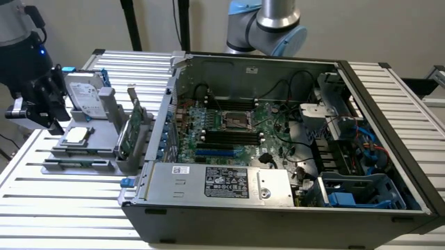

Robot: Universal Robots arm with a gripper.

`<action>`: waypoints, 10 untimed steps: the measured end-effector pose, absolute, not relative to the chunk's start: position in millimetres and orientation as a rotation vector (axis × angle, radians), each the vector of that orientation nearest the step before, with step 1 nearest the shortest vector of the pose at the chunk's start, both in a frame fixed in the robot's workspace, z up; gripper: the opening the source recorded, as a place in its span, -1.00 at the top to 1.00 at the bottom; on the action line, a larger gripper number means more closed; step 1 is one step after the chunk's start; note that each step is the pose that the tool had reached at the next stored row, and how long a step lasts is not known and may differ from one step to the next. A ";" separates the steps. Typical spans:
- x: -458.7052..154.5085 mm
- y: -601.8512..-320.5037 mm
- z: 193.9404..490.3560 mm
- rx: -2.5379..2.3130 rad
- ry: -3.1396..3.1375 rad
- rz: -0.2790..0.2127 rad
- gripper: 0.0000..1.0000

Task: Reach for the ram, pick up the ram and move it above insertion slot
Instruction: 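Pick up the ram and move it above insertion slot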

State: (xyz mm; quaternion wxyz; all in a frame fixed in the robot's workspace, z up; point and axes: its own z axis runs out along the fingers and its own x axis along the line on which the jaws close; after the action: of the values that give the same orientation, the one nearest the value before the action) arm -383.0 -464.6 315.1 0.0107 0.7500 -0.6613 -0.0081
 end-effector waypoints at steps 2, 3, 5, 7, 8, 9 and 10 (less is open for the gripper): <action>-383.0 -464.6 311.4 2.340 -2.064 -0.025 0.15; -383.0 -464.7 309.6 2.340 -2.064 -0.025 0.15; -383.1 -464.8 306.0 2.340 -2.064 -0.025 0.15; -383.1 -464.8 302.3 2.340 -2.064 -0.025 0.15; -383.2 -464.9 300.5 2.340 -2.064 -0.025 0.15; -383.2 -464.9 298.6 2.340 -2.064 -0.025 0.15; -383.2 -464.9 296.8 2.340 -2.064 -0.025 0.15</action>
State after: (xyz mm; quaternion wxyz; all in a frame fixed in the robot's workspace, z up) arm -383.2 -464.9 296.8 0.0107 0.7499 -0.6614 -0.0081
